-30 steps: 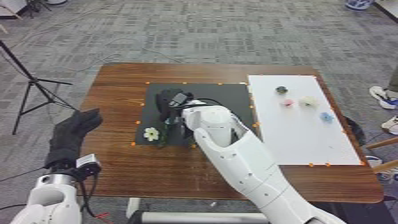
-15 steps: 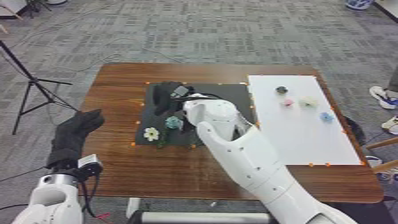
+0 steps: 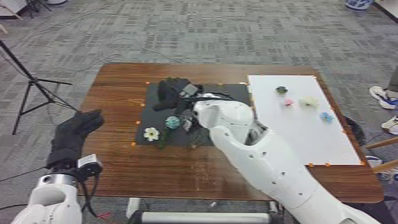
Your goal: Arrange flowers
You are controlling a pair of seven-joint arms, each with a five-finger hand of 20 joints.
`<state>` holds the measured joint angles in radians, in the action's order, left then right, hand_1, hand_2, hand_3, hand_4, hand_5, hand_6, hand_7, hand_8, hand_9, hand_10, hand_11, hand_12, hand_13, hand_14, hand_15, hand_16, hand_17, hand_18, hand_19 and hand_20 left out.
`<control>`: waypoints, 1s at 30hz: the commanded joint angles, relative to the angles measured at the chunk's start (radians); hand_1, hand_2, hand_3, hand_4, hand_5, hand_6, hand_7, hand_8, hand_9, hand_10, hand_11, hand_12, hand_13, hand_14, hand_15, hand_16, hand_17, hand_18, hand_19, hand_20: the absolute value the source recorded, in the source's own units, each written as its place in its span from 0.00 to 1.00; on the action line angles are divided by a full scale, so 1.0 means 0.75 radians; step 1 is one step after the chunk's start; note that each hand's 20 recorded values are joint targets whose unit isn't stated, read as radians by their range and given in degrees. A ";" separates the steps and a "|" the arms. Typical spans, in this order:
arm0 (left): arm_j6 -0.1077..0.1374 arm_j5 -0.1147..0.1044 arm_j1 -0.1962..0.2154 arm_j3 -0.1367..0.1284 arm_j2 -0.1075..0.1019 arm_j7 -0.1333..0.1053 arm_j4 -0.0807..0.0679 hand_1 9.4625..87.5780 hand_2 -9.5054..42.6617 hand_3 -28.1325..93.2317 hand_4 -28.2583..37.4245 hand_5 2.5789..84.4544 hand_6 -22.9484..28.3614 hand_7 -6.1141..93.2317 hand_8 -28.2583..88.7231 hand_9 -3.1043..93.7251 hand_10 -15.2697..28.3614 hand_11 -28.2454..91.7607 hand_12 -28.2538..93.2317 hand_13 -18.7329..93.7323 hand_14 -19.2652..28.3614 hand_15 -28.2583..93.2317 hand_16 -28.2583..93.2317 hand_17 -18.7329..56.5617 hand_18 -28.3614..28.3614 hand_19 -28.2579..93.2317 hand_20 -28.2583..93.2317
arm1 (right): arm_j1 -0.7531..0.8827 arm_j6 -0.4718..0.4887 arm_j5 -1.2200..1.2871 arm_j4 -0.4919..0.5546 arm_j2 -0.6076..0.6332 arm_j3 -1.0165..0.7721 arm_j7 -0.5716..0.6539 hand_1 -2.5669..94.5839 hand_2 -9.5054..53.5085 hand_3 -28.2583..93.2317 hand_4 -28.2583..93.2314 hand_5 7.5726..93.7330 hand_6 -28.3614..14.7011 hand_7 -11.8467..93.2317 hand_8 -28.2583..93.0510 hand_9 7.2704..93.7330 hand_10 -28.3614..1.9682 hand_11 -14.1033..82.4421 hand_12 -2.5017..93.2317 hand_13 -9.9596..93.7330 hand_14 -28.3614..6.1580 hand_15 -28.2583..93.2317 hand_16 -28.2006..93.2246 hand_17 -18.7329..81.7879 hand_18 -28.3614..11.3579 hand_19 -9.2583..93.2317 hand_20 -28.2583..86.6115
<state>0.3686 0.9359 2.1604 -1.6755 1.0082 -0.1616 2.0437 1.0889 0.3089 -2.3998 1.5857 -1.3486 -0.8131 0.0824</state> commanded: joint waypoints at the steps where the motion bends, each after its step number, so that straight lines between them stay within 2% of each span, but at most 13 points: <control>1: -0.010 0.006 0.014 -0.010 0.009 0.015 0.011 0.15 0.47 0.79 0.00 0.58 0.52 0.23 0.18 0.54 0.67 0.42 0.34 0.50 0.77 0.41 0.22 0.31 0.65 0.29 0.34 | 0.091 0.068 -0.007 0.007 0.031 0.002 0.027 0.35 0.20 0.75 0.11 0.70 0.63 0.28 0.15 0.85 0.50 0.29 0.18 0.84 0.51 0.77 0.50 0.59 0.06 0.95 0.72; 4: -0.003 0.005 0.022 -0.015 0.010 0.016 0.014 0.15 0.47 0.79 0.00 0.58 0.52 0.23 0.18 0.54 0.67 0.42 0.34 0.50 0.77 0.41 0.22 0.31 0.66 0.29 0.34 | 0.107 0.070 -0.008 0.001 0.031 -0.002 0.025 0.34 0.22 0.74 0.11 0.65 0.61 0.26 0.16 0.85 0.50 0.29 0.18 0.84 0.50 0.76 0.50 0.59 0.05 0.96 0.72; 11: -0.006 0.007 0.000 -0.001 0.011 0.013 0.007 0.15 0.47 0.79 0.00 0.58 0.52 0.23 0.18 0.54 0.67 0.42 0.34 0.50 0.77 0.41 0.22 0.31 0.65 0.29 0.34 | 0.115 0.061 -0.014 -0.029 -0.009 -0.022 0.015 0.32 0.24 0.74 0.11 0.58 0.59 0.25 0.16 0.84 0.51 0.28 0.18 0.84 0.49 0.76 0.51 0.59 0.05 0.96 0.72; 15: -0.004 0.002 0.004 -0.003 0.015 0.003 0.008 0.15 0.47 0.79 0.00 0.58 0.52 0.23 0.18 0.54 0.67 0.42 0.34 0.50 0.77 0.41 0.22 0.31 0.65 0.29 0.34 | 0.117 0.088 -0.033 -0.043 -0.028 -0.029 0.005 0.31 0.26 0.74 0.12 0.50 0.57 0.23 0.16 0.81 0.47 0.27 0.17 0.84 0.49 0.76 0.51 0.59 0.05 0.96 0.72; 20: -0.011 0.003 0.002 -0.001 0.017 0.001 0.005 0.15 0.47 0.79 0.00 0.58 0.52 0.23 0.18 0.54 0.67 0.42 0.34 0.50 0.77 0.41 0.22 0.31 0.65 0.29 0.34 | 0.110 0.101 -0.031 -0.049 -0.038 -0.032 0.008 0.30 0.26 0.74 0.12 0.47 0.56 0.23 0.17 0.77 0.44 0.26 0.16 0.83 0.49 0.76 0.51 0.58 0.05 0.96 0.71; 30: -0.009 -0.001 0.002 0.004 0.019 -0.007 0.004 0.15 0.47 0.79 0.00 0.58 0.52 0.23 0.18 0.54 0.67 0.42 0.34 0.50 0.76 0.41 0.22 0.31 0.65 0.29 0.34 | 0.078 0.066 -0.021 -0.054 -0.053 -0.020 0.016 0.30 0.27 0.74 0.12 0.44 0.55 0.23 0.17 0.76 0.42 0.26 0.16 0.83 0.48 0.77 0.50 0.58 0.05 0.96 0.71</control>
<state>0.3681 0.9355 2.1599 -1.6761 1.0124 -0.1605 2.0431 1.1715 0.3741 -2.4094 1.5457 -1.3691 -0.8305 0.0907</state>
